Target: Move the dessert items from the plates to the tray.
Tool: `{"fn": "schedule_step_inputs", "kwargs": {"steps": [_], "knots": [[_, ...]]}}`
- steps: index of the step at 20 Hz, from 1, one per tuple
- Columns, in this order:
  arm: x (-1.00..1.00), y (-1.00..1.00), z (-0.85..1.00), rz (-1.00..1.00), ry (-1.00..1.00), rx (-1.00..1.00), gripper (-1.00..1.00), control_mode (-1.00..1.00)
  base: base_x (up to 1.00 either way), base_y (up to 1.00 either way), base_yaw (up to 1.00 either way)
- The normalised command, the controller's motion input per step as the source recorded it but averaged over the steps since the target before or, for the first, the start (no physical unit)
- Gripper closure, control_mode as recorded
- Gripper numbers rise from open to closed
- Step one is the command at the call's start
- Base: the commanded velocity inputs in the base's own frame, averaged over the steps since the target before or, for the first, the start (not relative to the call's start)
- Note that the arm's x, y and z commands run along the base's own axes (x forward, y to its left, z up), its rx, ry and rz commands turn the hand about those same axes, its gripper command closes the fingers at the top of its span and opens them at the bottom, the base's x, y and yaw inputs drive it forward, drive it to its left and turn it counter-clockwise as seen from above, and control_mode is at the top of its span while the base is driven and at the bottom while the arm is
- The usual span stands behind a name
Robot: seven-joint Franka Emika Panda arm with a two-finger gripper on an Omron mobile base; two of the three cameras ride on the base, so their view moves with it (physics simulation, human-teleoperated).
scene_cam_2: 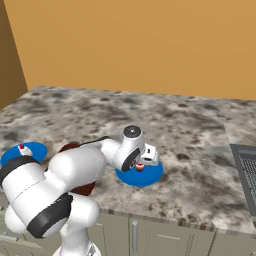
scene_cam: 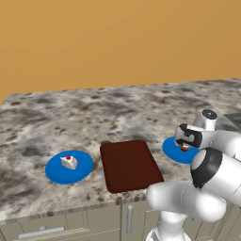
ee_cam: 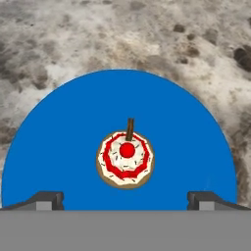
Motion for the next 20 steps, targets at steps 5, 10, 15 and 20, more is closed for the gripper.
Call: {"fn": "schedule_step_inputs", "kwargs": {"steps": [5, 10, 15, 20], "knots": [[0.14, 0.00, -0.10, 0.00, 0.00, 0.00, -1.00, -1.00, 0.00, 0.00, 0.00], [0.09, 0.00, -0.14, 0.00, 0.00, 0.00, -1.00, -1.00, 0.00, 0.00, 0.00], [0.08, 0.00, -0.19, 0.00, 0.00, 0.00, -1.00, -1.00, 0.00, 0.00, 0.00], [0.09, 0.00, -0.17, 0.00, 0.00, 0.00, -1.00, -1.00, 0.00, 0.00, 0.00]]}}
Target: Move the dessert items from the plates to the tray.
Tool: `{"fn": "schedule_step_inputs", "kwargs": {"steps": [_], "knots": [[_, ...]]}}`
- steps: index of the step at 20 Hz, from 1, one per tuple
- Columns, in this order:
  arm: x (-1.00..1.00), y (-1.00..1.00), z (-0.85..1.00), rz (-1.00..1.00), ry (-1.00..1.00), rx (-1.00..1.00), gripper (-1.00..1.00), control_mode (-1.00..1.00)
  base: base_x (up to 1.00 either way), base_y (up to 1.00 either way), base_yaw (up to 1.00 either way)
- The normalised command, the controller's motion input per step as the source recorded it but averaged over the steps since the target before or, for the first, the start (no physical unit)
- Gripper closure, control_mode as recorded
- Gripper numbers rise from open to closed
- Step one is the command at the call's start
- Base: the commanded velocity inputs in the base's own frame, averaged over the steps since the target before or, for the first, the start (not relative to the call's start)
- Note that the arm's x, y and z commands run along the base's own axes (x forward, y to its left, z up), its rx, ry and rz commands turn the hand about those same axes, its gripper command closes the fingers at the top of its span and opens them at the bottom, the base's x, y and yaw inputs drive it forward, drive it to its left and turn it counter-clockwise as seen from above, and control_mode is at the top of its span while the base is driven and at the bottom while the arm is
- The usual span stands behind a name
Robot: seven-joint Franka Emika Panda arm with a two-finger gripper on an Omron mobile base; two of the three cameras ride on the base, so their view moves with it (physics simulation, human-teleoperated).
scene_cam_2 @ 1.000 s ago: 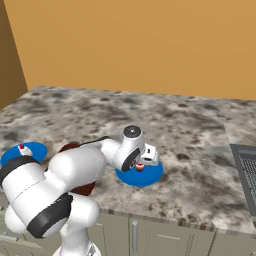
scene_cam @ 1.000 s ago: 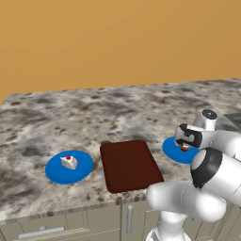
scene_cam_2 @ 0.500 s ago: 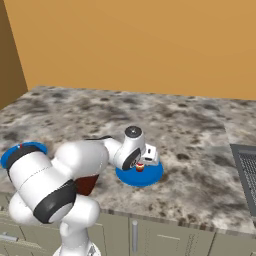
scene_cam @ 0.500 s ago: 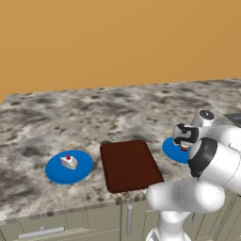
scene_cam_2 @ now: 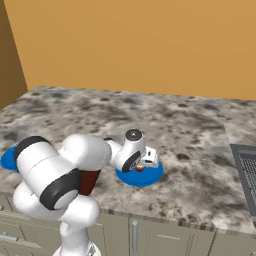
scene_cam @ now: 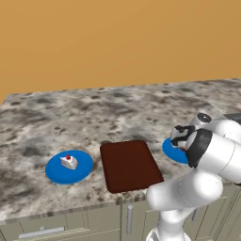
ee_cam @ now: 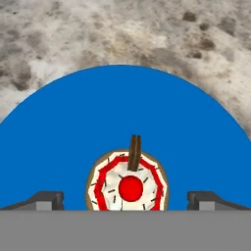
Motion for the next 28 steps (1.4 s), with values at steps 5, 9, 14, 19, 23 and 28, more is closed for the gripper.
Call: {"fn": "schedule_step_inputs", "kwargs": {"steps": [5, 9, 14, 19, 23, 28], "knots": [[0.14, 0.00, -0.05, 0.00, 0.00, 0.00, -1.00, -1.00, 0.00, 0.00, 0.00], [0.08, 0.00, -0.04, 0.00, 0.00, 0.00, -1.00, -1.00, 0.00, 0.00, 0.00], [0.01, 0.00, -0.02, 0.00, 0.00, 0.00, 1.00, -1.00, 0.00, 0.00, 0.00], [0.00, 0.00, 0.00, 0.00, -0.01, 0.00, 1.00, -1.00, 0.00, 0.00, 0.00], [-0.06, 0.00, 0.02, 0.00, -0.01, 0.00, 1.00, -1.00, 0.00, 0.00, 0.00], [-0.25, 0.10, 0.14, 0.00, -0.06, 0.00, 1.00, -1.00, 0.00, 0.00, 0.00]]}}
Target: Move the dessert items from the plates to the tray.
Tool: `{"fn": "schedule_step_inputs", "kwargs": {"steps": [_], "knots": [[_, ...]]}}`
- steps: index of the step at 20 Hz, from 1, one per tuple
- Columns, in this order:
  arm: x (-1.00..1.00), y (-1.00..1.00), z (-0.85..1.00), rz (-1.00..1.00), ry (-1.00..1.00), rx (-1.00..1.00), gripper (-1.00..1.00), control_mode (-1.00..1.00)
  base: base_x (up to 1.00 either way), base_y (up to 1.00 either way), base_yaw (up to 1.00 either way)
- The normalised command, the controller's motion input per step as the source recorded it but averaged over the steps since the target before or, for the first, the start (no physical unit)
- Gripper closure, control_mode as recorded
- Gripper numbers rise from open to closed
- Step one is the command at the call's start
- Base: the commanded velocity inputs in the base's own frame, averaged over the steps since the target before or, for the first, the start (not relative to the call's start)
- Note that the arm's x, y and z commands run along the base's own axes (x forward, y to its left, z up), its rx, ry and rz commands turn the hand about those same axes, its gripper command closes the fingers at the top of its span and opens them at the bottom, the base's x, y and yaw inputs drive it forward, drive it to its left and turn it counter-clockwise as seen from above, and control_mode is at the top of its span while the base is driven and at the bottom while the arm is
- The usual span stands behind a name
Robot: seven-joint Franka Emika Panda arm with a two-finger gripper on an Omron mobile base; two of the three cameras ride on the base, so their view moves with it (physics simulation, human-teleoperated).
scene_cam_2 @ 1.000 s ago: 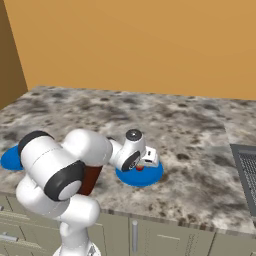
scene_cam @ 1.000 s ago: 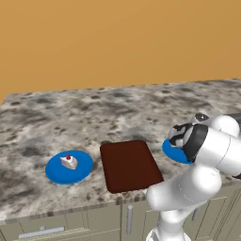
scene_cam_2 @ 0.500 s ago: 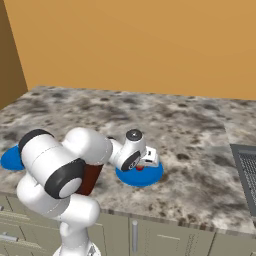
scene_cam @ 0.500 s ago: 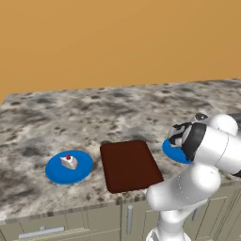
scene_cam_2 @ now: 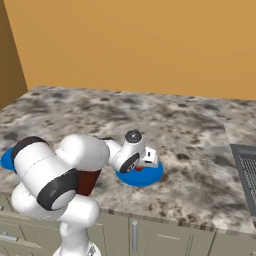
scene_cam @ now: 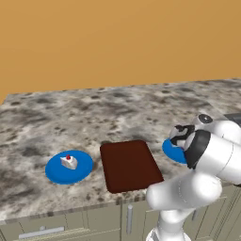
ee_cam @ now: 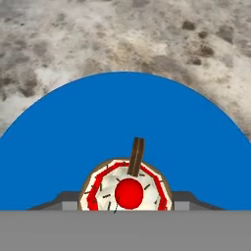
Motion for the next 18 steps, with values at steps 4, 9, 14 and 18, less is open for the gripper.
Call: {"fn": "schedule_step_inputs", "kwargs": {"steps": [4, 9, 14, 18], "knots": [[-0.18, 0.46, 0.22, 0.00, -0.03, 0.00, 1.00, -1.00, 0.00, 0.00, 0.00], [-0.22, 0.69, 0.25, 0.00, 0.00, -0.01, 1.00, -1.00, 0.00, 0.00, 0.00], [-0.38, 0.74, 0.08, 0.00, 0.06, 0.00, 1.00, -1.00, 0.00, 0.00, 0.00], [-0.41, 0.68, 0.02, 0.00, 0.03, 0.00, 1.00, -1.00, 0.00, 0.00, 0.00]]}}
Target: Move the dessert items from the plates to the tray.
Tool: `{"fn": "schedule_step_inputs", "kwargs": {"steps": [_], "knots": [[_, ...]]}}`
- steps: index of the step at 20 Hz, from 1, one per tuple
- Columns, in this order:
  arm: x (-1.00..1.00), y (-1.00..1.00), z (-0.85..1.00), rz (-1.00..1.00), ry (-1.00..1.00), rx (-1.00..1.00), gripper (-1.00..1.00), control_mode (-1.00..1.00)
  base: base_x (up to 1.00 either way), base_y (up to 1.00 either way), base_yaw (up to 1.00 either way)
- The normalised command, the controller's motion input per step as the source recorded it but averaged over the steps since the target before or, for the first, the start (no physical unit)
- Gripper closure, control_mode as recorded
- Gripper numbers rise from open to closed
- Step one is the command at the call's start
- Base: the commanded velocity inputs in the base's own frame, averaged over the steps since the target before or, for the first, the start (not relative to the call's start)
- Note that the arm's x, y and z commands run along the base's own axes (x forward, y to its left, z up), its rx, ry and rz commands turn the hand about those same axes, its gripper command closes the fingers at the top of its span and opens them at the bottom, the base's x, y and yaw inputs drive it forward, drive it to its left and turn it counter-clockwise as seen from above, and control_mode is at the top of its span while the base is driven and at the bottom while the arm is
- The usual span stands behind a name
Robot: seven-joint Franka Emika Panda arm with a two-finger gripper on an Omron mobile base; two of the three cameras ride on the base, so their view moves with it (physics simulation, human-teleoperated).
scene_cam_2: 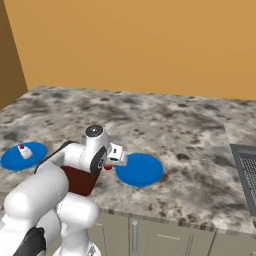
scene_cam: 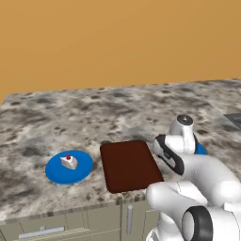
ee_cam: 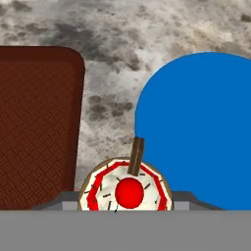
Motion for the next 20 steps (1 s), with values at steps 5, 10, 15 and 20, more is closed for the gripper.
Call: {"fn": "schedule_step_inputs", "kwargs": {"steps": [5, 10, 15, 20], "knots": [[-0.36, 0.68, 0.15, 0.00, 0.00, 0.00, 1.00, -1.00, 0.00, 0.00, 0.00], [-0.36, 0.67, 0.05, 0.00, 0.00, 0.00, 1.00, -1.00, 0.00, 0.00, 0.00], [-0.02, 0.53, -0.18, 0.04, 0.00, 0.00, 1.00, -1.00, 0.00, 0.00, 0.00], [0.00, 0.44, -0.41, 0.07, 0.00, 0.00, 1.00, -1.00, 0.00, 0.00, 0.00]]}}
